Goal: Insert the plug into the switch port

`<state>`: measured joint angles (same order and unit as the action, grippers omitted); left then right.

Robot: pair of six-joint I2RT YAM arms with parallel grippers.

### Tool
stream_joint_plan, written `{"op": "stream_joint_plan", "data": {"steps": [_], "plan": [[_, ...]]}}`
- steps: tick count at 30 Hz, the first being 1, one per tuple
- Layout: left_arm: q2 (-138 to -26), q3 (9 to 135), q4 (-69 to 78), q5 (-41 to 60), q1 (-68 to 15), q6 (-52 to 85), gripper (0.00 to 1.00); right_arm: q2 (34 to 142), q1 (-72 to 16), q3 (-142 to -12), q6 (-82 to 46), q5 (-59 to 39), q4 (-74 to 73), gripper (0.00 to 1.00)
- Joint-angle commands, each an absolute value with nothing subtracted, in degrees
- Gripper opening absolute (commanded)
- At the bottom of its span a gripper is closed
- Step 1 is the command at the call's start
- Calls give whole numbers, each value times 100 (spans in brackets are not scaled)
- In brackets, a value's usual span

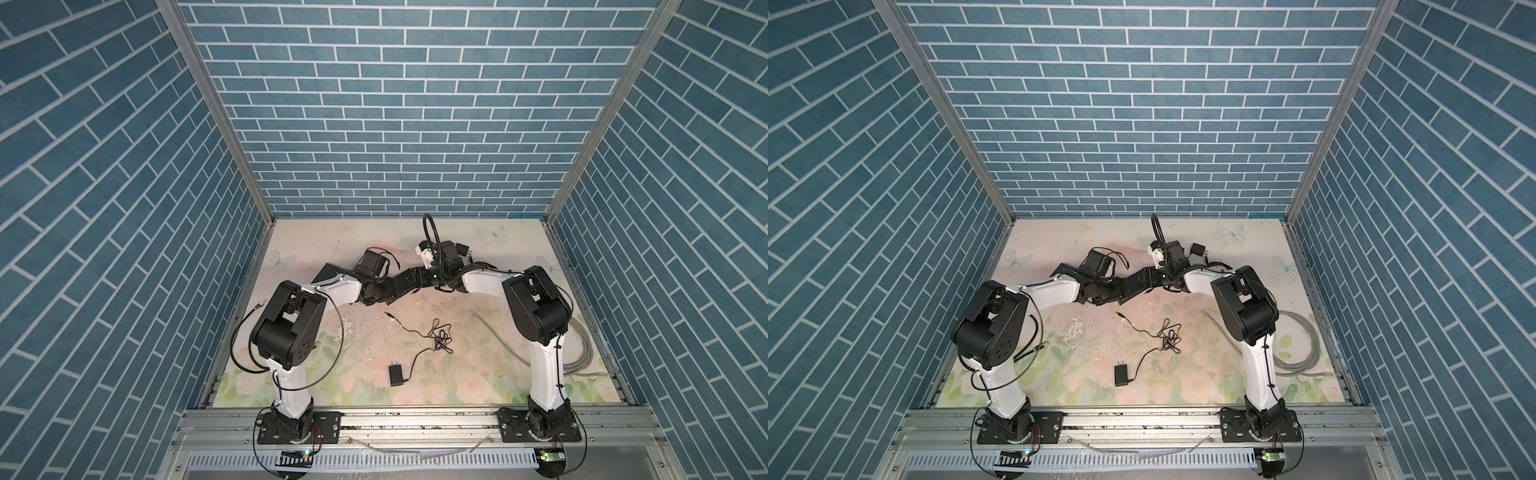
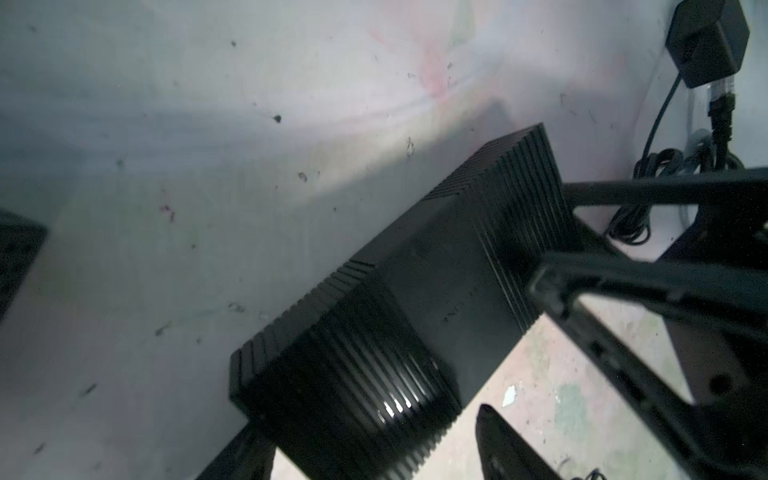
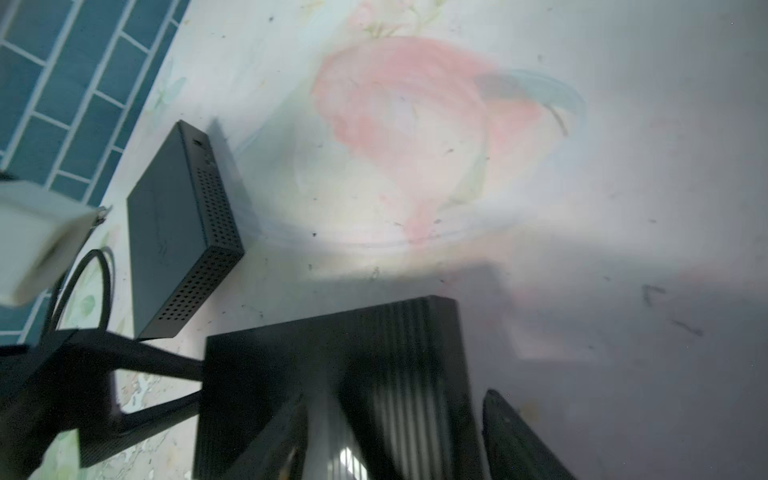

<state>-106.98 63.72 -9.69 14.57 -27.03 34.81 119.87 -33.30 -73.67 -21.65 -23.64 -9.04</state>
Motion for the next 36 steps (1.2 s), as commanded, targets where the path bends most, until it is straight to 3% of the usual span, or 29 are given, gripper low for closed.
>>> {"op": "stream_joint_plan", "data": {"steps": [1, 12, 22, 28, 32, 36], "plan": [[-10968, 6659, -874, 1676, -2686, 3228, 75, 11572, -3407, -6854, -2416, -2844, -1375, 63], [-11527, 7640, -1396, 1479, -2520, 2519, 78, 10784, -3779, -5863, -2824, -2746, -1616, 64], [-11409, 7884, -1792, 1104, -2312, 2380, 80, 9721, -3595, -6258, -1414, -1314, 1055, 69], [-10961, 7868, -2372, 598, -2312, 2203, 82, 9478, -3338, -6051, 755, -1247, 1704, 50], [-10787, 7892, -2632, 450, -2315, 2120, 82, 9447, -3199, -5852, 2814, -1678, 1285, 48], [-10732, 7933, -2722, 515, -2312, 2088, 82, 10087, -2906, -6794, 3494, -2248, 1976, 51]]}}
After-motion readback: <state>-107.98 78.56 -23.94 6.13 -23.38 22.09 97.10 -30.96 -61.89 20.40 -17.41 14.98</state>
